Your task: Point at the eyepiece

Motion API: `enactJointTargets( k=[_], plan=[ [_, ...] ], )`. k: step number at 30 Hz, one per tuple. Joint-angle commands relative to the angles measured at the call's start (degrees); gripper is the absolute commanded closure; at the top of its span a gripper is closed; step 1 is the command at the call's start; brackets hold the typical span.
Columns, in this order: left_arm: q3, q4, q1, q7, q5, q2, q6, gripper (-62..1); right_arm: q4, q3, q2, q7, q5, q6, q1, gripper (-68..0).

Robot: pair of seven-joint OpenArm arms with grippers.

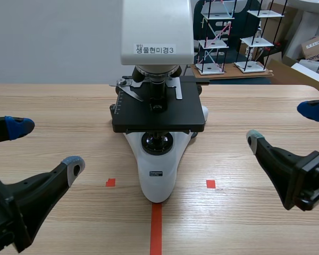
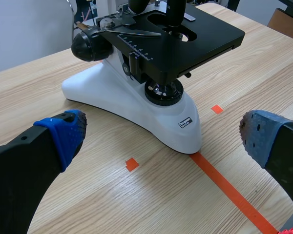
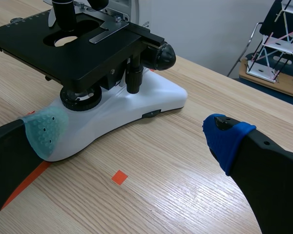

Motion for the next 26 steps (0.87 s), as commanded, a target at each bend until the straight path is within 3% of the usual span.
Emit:
enactJointTargets(
  k=[1, 26],
  plan=[
    [0.1, 0.6, -0.2, -0.6, -0.5, 0.0, -0.2, -62.3, 0.6, -0.1, 0.5, 0.9, 0.7, -0.1, 0.0, -60.8],
    [0.1, 0.6, -0.2, -0.6, -0.5, 0.0, -0.2, -62.3, 0.6, -0.1, 0.5, 1.6, 0.7, -0.1, 0.0, -60.8]
  ],
)
